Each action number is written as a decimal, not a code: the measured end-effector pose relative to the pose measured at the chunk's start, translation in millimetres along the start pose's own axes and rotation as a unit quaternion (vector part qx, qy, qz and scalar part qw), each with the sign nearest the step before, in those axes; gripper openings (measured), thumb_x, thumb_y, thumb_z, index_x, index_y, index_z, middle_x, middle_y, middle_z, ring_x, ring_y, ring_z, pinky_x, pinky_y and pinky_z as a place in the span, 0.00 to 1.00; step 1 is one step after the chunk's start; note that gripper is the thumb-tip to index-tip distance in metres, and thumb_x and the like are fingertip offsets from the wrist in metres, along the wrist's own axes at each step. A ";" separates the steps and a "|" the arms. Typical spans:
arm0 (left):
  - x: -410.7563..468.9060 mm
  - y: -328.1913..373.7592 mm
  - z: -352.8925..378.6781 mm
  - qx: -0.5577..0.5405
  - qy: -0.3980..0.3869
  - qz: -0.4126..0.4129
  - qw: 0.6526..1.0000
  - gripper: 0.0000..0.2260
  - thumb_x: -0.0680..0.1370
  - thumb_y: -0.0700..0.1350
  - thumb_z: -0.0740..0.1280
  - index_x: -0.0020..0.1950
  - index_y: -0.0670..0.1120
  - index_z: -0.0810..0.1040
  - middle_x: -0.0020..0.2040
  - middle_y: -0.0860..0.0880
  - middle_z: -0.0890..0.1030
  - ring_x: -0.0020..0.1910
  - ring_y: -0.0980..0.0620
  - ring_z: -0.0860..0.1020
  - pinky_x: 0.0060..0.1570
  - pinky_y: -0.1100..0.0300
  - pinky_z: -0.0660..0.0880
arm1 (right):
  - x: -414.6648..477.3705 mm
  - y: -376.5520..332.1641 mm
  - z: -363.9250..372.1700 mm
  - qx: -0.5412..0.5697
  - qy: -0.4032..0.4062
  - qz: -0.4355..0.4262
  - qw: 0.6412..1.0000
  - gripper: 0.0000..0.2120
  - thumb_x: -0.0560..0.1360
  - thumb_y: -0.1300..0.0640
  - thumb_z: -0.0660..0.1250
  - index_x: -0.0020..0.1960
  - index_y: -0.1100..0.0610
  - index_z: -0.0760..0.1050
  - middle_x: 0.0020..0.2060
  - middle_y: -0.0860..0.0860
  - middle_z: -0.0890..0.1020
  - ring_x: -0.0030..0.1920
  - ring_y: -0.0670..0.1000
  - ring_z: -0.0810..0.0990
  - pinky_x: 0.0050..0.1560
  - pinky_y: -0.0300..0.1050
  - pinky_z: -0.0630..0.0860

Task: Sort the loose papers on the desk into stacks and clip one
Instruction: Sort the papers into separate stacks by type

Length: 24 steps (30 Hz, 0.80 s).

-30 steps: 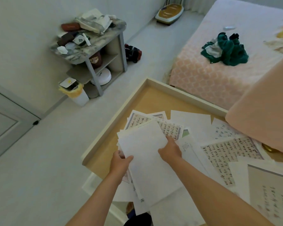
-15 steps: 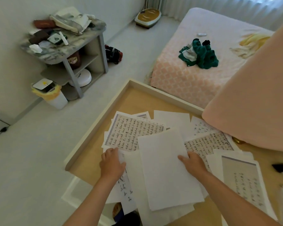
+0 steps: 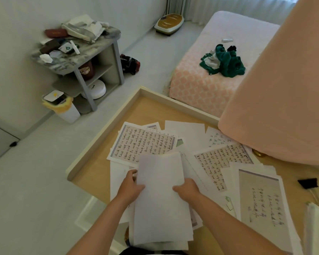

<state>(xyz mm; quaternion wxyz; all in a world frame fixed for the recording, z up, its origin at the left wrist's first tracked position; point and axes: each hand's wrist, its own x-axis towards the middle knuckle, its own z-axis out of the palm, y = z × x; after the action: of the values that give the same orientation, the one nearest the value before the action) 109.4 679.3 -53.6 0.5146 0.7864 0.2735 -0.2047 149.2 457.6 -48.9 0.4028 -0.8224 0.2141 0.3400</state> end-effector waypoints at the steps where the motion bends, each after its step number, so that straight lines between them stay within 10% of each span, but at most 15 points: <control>1: -2.4 -1.3 2.0 -0.028 0.006 0.000 1.000 0.27 0.75 0.40 0.71 0.71 0.51 0.64 0.63 0.50 0.73 0.57 0.49 0.76 0.55 0.54 0.76 | 0.6 2.5 -3.2 0.004 0.003 -0.005 1.000 0.12 0.74 0.59 0.71 0.57 0.59 0.79 0.47 0.52 0.83 0.47 0.54 0.82 0.49 0.45 0.80; 8: 0.9 15.9 7.7 0.227 0.081 0.080 0.967 0.30 0.78 0.47 0.66 0.78 0.51 0.58 0.75 0.48 0.64 0.72 0.47 0.62 0.68 0.47 0.67 | 2.5 41.5 -84.4 0.122 0.184 -0.012 0.975 0.12 0.75 0.62 0.70 0.58 0.61 0.79 0.47 0.55 0.83 0.45 0.55 0.79 0.48 0.46 0.77; 15: 9.1 21.3 14.0 0.371 0.055 0.002 0.927 0.59 0.58 0.62 0.81 0.78 0.50 0.48 0.73 0.45 0.56 0.72 0.43 0.57 0.65 0.45 0.69 | 0.3 71.2 -117.4 0.135 0.137 -0.028 0.981 0.06 0.77 0.60 0.69 0.54 0.56 0.78 0.48 0.53 0.82 0.42 0.49 0.78 0.46 0.43 0.74; 20: 15.6 26.7 10.4 0.224 0.065 -0.035 0.972 0.41 0.65 0.44 0.81 0.72 0.45 0.62 0.64 0.43 0.66 0.62 0.43 0.70 0.51 0.53 0.76 | 3.4 52.1 -80.2 0.107 0.087 -0.066 0.988 0.16 0.76 0.58 0.70 0.63 0.55 0.76 0.56 0.49 0.79 0.55 0.52 0.77 0.61 0.48 0.74; 24: 8.3 28.6 12.8 0.122 0.075 -0.016 0.990 0.13 0.74 0.40 0.72 0.57 0.45 0.74 0.48 0.49 0.79 0.45 0.49 0.78 0.41 0.56 0.75 | 3.7 31.5 -50.4 0.091 0.032 -0.073 0.993 0.10 0.73 0.58 0.71 0.55 0.55 0.80 0.48 0.49 0.84 0.47 0.50 0.83 0.52 0.50 0.81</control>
<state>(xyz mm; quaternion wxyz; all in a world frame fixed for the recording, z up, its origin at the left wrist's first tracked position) 133.6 660.2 -43.6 0.3892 0.8519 0.2973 -0.1854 151.5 398.2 -45.5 0.4926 -0.8063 0.1962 0.2621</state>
